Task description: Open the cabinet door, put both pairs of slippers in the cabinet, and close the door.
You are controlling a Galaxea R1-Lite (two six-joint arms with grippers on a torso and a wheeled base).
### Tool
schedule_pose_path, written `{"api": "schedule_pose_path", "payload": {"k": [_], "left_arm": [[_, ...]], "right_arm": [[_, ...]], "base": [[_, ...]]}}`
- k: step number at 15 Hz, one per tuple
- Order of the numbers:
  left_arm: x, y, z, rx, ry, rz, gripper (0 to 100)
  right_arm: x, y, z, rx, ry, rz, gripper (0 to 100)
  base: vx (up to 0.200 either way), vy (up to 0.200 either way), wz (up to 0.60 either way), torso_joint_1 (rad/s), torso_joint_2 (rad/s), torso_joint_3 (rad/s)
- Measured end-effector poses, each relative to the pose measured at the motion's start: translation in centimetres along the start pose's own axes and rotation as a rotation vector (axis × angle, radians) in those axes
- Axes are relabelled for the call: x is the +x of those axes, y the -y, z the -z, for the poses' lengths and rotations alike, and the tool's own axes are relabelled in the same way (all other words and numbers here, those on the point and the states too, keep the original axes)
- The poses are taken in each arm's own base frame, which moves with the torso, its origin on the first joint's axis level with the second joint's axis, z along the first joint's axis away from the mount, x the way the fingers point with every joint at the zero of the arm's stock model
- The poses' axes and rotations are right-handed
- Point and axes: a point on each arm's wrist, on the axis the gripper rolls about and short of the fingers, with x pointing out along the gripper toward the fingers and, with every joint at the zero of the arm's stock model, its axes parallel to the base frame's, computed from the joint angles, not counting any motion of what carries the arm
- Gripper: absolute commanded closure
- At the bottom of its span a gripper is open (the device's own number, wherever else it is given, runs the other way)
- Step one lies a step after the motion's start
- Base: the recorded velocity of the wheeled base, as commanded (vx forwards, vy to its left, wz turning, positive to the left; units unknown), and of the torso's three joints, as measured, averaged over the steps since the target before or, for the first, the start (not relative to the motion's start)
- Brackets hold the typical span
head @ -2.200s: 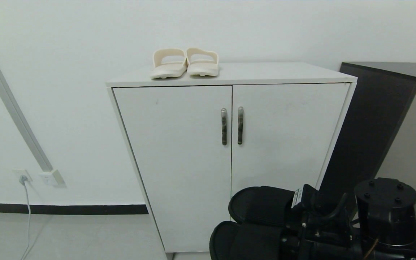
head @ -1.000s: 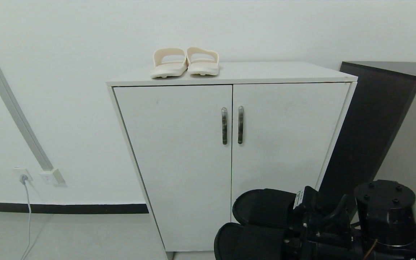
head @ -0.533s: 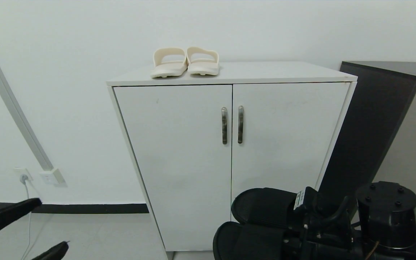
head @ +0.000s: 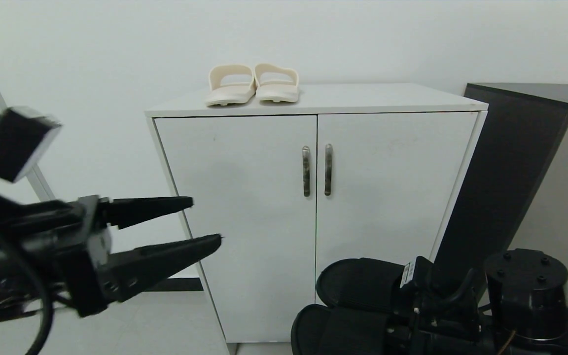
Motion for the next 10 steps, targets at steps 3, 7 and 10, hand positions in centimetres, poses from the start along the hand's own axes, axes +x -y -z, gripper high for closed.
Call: {"api": "schedule_pose_path", "payload": {"k": [3, 7, 10], "left_arm": [[4.9, -0.1, -1.8, -0.025, 0.023, 0.117, 0], [11.0, -0.6, -2.6, -0.095, 0.059, 0.2, 0], [15.1, -0.8, -3.5, -0.196, 0.078, 0.227, 0]], "right_arm": [[0.0, 0.0, 0.0, 0.0, 0.0, 0.001, 100], [0.0, 0.0, 0.0, 0.0, 0.0, 0.001, 100], [0.0, 0.1, 0.0, 0.0, -0.002, 0.007, 100]], "base": [[0.0, 0.0, 0.0, 0.0, 0.0, 0.0], [0.0, 0.0, 0.0, 0.0, 0.0, 0.0], [0.0, 0.0, 0.0, 0.0, 0.0, 0.0]]}}
